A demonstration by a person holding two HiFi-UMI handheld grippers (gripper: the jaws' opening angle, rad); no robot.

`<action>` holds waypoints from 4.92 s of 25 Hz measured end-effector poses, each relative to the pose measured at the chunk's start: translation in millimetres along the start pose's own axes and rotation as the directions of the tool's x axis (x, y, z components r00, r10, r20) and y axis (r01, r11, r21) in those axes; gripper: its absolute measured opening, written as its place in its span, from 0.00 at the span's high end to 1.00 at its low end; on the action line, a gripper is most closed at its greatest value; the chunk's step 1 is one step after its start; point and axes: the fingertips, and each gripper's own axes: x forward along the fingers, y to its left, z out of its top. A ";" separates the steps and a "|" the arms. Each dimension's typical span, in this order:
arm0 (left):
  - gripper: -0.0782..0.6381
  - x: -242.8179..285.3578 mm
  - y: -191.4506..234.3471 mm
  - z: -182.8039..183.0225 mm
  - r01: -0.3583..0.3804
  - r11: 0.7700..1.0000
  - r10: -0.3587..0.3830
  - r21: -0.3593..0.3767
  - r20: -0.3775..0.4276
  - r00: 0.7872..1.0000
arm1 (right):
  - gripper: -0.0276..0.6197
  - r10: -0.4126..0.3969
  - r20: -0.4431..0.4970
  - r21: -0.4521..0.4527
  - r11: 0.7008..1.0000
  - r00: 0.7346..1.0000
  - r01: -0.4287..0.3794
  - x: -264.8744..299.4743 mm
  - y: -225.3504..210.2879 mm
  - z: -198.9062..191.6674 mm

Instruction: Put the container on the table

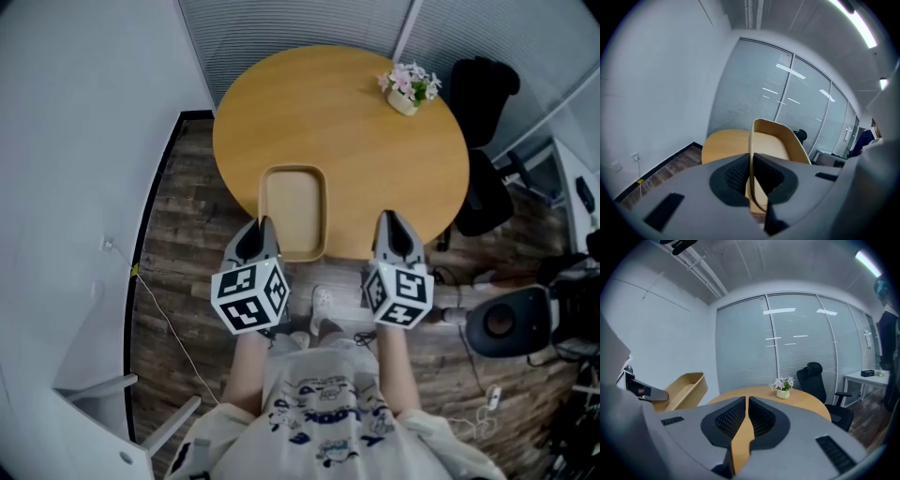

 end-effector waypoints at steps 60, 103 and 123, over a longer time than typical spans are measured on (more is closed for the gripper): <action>0.87 213.5 27.6 -71.1 -0.052 0.997 0.028 -0.057 -0.372 0.928 | 0.92 0.055 -0.355 0.035 0.998 0.933 -0.045 194.9 -29.0 -103.8; 0.77 253.8 28.8 -124.0 0.000 1.000 0.005 0.011 -0.417 0.909 | 0.92 0.013 -0.457 0.055 0.998 0.890 0.014 188.0 -43.7 -159.0; 0.80 188.3 -6.7 37.3 0.025 0.998 -0.023 0.054 -0.036 0.999 | 0.92 0.035 -0.201 0.055 0.998 0.979 -0.024 171.4 -19.9 -29.8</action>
